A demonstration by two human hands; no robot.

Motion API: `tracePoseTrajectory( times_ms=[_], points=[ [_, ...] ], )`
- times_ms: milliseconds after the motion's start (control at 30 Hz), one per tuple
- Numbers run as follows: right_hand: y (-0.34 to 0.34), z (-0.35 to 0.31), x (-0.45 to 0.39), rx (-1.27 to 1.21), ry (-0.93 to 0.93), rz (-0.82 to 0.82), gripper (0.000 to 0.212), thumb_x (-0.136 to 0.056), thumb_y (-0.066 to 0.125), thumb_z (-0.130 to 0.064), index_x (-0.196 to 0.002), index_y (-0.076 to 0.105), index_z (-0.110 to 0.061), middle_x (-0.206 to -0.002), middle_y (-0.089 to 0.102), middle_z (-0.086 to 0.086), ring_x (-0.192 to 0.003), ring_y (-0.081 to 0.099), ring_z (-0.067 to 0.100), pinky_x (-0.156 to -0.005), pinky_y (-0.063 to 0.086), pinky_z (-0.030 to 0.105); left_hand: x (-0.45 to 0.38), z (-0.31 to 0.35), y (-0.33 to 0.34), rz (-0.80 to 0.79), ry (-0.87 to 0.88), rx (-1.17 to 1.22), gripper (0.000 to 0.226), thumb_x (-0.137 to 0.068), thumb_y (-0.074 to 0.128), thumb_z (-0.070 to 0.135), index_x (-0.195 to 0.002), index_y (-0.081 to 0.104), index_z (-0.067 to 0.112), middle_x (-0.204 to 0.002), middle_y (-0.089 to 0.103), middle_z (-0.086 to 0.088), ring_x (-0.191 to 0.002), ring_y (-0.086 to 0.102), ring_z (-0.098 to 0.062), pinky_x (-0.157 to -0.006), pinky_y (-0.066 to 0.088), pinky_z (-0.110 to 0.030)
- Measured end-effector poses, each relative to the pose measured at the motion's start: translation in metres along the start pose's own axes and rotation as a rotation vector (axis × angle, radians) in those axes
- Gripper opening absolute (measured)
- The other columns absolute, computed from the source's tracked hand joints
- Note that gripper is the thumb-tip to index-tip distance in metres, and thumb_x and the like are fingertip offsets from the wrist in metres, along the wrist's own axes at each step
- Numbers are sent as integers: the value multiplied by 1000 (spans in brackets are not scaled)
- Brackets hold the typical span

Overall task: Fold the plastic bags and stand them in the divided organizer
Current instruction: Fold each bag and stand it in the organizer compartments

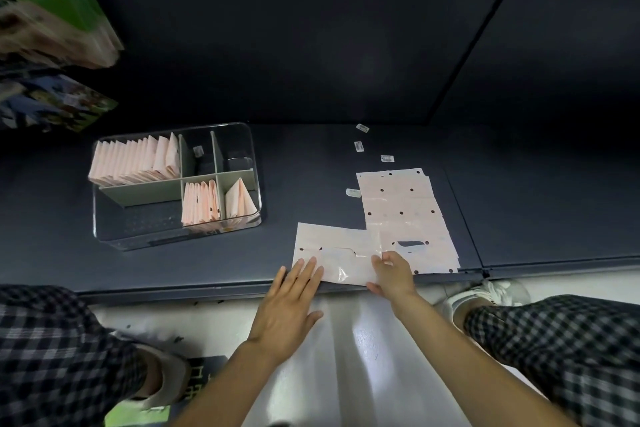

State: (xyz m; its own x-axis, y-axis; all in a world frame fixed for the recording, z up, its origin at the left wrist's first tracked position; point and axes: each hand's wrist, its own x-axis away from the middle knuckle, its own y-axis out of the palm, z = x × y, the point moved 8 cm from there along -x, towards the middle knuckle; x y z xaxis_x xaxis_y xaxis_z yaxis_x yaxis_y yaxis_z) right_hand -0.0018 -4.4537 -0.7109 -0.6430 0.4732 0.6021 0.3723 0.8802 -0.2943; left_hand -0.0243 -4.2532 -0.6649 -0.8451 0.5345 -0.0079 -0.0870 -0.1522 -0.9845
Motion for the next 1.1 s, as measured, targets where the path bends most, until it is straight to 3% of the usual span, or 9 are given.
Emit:
tracePoseTrajectory(
  times_ms=[167,267,333,433,533,600,700,833,1100],
  points=[
    [0,1,1,-60,14,44,9,-92,56,-18,-96,52,-10,-105,45,1,-98,53,26,-40,49,16,2,-9,22,-105,-45,-23,76,-88,54,53,-148,20,23,-156,12,-1,-144,13,-23,-114,14,-48],
    [-2,-1,5,-64,6,74,13,-91,57,-18,-100,51,-12,-106,48,3,-96,52,23,-46,53,20,2,-9,24,-149,-52,-37,76,-73,71,53,-138,47,21,-144,44,-6,-131,44,-23,-102,39,-48],
    [-8,-4,8,97,-59,116,17,-92,56,-22,-106,49,-14,-105,56,8,-94,57,26,-62,57,34,0,-9,27,-131,-35,-49,72,-85,59,53,-146,29,30,-154,23,-8,-141,25,-26,-110,24,-52],
    [-15,-30,25,595,-479,286,26,-93,55,-24,-116,50,-15,-109,58,6,-104,54,26,-79,50,37,-2,-11,36,-122,-58,-47,67,-93,44,52,-146,4,42,-155,-4,-7,-144,1,-29,-113,3,-55],
    [9,-42,52,834,-926,175,25,-89,60,-21,-113,61,-16,-113,58,4,-102,52,26,-84,45,37,-3,-7,33,-170,-64,-52,69,-86,58,52,-145,24,41,-154,21,-12,-141,23,-30,-110,19,-56],
    [24,-34,60,920,-1047,18,23,-83,69,-20,-106,68,-17,-110,64,2,-101,58,25,-85,46,37,-6,-5,26,-122,-50,-37,68,-76,70,51,-138,43,39,-145,42,-14,-132,43,-30,-103,33,-56],
    [20,-30,60,915,-1084,-23,24,-69,82,-14,-92,74,-15,-101,70,3,-94,67,25,-80,52,40,-11,-9,20,-86,-61,11,62,-73,74,49,-131,53,36,-137,52,-11,-125,51,-26,-100,39,-54],
    [8,-36,57,910,-1158,-19,24,-61,87,-9,-82,77,-14,-95,73,2,-87,70,21,-79,56,38,-23,-25,21,-103,-128,77,53,-94,37,55,-144,28,40,-152,27,6,-138,25,-13,-109,17,-34],
    [5,-39,50,870,-1162,-60,17,-62,85,-4,-73,76,-13,-90,74,0,-85,70,17,-77,56,32,-37,-44,11,0,-174,339,30,-88,63,26,-118,65,23,-128,57,8,-118,49,-18,-93,36,-27]
  ],
)
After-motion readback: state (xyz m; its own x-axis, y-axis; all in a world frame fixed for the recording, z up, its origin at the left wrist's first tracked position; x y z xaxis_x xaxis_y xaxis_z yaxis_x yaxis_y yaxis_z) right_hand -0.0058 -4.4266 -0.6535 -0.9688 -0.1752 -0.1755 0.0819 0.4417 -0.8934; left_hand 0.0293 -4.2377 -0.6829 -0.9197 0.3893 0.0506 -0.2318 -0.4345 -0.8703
